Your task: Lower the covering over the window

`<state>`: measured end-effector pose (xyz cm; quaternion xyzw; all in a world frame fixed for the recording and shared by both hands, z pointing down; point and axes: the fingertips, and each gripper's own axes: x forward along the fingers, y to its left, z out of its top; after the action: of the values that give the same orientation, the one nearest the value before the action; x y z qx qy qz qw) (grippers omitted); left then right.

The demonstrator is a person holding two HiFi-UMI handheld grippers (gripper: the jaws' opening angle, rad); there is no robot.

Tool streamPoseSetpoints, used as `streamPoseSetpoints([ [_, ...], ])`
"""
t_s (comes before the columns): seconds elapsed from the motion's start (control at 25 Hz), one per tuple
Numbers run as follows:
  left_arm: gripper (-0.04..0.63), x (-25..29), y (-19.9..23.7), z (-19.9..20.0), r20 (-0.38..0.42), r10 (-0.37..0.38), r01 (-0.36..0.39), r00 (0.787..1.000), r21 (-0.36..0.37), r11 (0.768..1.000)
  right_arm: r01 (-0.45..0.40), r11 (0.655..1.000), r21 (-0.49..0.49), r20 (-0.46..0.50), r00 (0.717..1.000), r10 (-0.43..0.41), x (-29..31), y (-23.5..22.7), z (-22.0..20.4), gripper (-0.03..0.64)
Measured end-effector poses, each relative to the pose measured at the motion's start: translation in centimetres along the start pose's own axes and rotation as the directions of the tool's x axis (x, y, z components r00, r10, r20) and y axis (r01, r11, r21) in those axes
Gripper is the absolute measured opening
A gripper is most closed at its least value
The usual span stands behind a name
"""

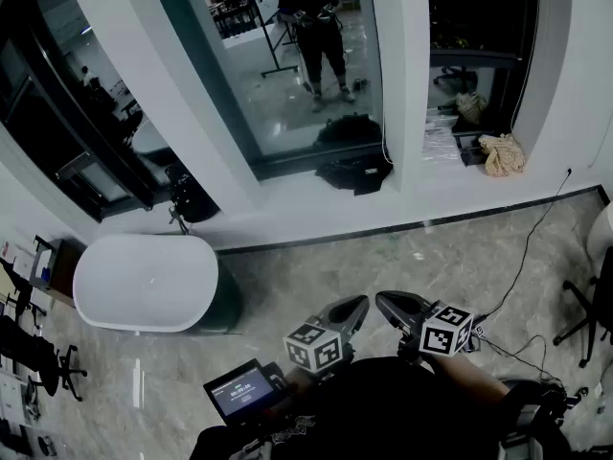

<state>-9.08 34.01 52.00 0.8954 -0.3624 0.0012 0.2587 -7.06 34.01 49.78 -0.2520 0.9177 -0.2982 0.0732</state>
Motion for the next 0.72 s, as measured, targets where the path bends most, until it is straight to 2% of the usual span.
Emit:
streamPoseSetpoints([
  [0.36, 0.002, 0.1, -0.1, -0.1, 0.005, 0.002, -0.002, 1.0, -0.007, 1.0, -0.001, 1.0, 0.0, 0.024, 1.0, 0.001, -0.5, 0.1, 0.4, 0.008],
  [0.72, 0.002, 2.0, -0.8, -1.0, -0.016, 0.014, -0.014, 1.0, -0.028, 1.0, 0.003, 0.998, 0.057, 0.037, 0.999, -0.005, -2.4, -1.7, 0.7, 0.006],
])
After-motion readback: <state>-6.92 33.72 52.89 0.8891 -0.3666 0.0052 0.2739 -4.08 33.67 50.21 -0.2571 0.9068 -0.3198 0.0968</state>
